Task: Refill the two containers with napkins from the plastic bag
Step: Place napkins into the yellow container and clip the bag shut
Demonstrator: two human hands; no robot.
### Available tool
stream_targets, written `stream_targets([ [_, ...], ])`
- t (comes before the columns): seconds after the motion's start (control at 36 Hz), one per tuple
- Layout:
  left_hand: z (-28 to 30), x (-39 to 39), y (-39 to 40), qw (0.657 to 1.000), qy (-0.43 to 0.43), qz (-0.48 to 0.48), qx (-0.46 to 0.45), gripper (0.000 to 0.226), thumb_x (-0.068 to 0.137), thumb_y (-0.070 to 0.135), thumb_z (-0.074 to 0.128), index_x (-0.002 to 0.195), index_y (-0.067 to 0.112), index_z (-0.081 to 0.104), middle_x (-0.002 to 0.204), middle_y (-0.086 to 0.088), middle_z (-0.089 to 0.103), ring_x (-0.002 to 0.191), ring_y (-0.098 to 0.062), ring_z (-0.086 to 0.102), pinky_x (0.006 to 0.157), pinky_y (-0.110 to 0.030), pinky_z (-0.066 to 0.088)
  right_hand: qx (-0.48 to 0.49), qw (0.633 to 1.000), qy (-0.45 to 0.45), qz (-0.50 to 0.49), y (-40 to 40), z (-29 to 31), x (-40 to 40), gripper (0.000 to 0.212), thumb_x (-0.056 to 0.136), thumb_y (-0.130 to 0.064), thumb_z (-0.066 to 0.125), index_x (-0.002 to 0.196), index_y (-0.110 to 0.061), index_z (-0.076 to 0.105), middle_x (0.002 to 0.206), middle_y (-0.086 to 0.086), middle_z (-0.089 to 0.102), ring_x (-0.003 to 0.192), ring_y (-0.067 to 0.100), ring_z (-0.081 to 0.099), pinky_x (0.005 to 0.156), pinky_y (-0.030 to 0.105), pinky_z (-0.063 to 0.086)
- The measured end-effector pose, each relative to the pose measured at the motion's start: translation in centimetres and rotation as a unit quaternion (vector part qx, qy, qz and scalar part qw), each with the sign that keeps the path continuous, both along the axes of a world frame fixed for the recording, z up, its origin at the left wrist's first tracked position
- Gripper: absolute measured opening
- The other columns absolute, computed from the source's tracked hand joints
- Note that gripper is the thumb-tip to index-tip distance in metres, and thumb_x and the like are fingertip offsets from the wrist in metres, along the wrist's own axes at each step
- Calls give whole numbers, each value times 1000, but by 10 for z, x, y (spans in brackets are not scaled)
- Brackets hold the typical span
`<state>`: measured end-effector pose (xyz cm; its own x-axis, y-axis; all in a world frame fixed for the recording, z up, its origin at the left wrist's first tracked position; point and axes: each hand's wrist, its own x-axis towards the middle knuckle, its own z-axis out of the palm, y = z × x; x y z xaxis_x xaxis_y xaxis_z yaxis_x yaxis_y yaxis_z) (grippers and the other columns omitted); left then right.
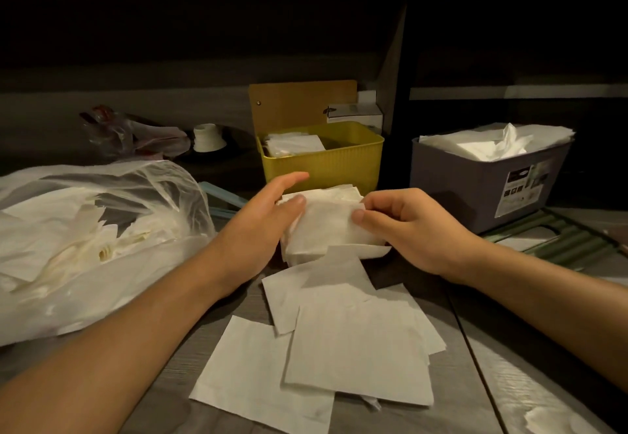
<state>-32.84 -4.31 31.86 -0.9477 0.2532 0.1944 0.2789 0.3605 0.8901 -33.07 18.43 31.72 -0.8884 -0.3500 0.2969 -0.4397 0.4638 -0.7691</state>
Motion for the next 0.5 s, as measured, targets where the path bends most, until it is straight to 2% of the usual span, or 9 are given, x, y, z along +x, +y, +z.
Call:
stream_targets([
  [0.06,2,1,2,1000,15,-9,1,53,95,56,38,146,41,43,130,31,45,104,32,43,80,2,40,-15,1000,-11,-17,-1,0,-1,24,99,-35,57,85,-21,71,73,-7,65,70,9,61,64,20,48],
  [0.08,2,1,2,1000,21,-12,1,59,90,58,38,146,39,42,127,35,44,95,38,41,74,7,37,-16,1000,-12,-21,-1,0,-2,22,99,-34,57,87,-23,72,75,-12,66,73,5,62,65,19,50],
  [0.14,3,2,3,999,26,-18,-13,60,87,56,44,145,42,38,120,41,39,88,41,40,69,7,37,-2,1000,6,-28,-3,-1,-3,17,98,-32,58,96,-23,72,83,-10,69,81,4,64,69,19,53],
  [0.22,-1,-1,1,998,38,-4,-54,56,88,48,61,137,53,35,117,45,39,99,28,48,72,-1,47,38,996,61,-48,-9,-2,-5,9,97,-29,61,101,-26,69,88,-18,65,83,-2,62,70,11,49],
  [0.31,-3,-2,1,996,61,13,-69,54,95,31,66,133,55,36,118,43,42,104,19,50,75,-7,50,47,992,99,-62,-14,-3,-6,21,95,-26,65,115,-32,63,98,-26,58,92,-5,59,78,6,50],
  [0.36,-4,-3,0,996,69,29,-58,53,96,25,66,133,52,38,117,40,44,101,17,51,73,-6,49,32,992,112,-51,-14,-2,-4,34,93,-22,68,120,-37,53,104,-24,56,98,1,60,83,9,52],
  [0.42,-5,-3,-1,997,63,43,-24,51,96,20,66,134,46,44,119,33,51,102,10,56,72,-8,52,20,991,127,-35,-11,-1,0,42,91,-17,71,117,-39,46,113,-20,56,100,8,62,86,18,56],
  [0.5,-5,-3,-2,998,48,50,13,49,96,15,66,136,37,49,122,19,58,104,-4,62,74,-15,57,47,990,134,-2,-9,0,7,38,89,-20,73,113,-38,50,118,-19,55,96,14,65,82,25,58],
])
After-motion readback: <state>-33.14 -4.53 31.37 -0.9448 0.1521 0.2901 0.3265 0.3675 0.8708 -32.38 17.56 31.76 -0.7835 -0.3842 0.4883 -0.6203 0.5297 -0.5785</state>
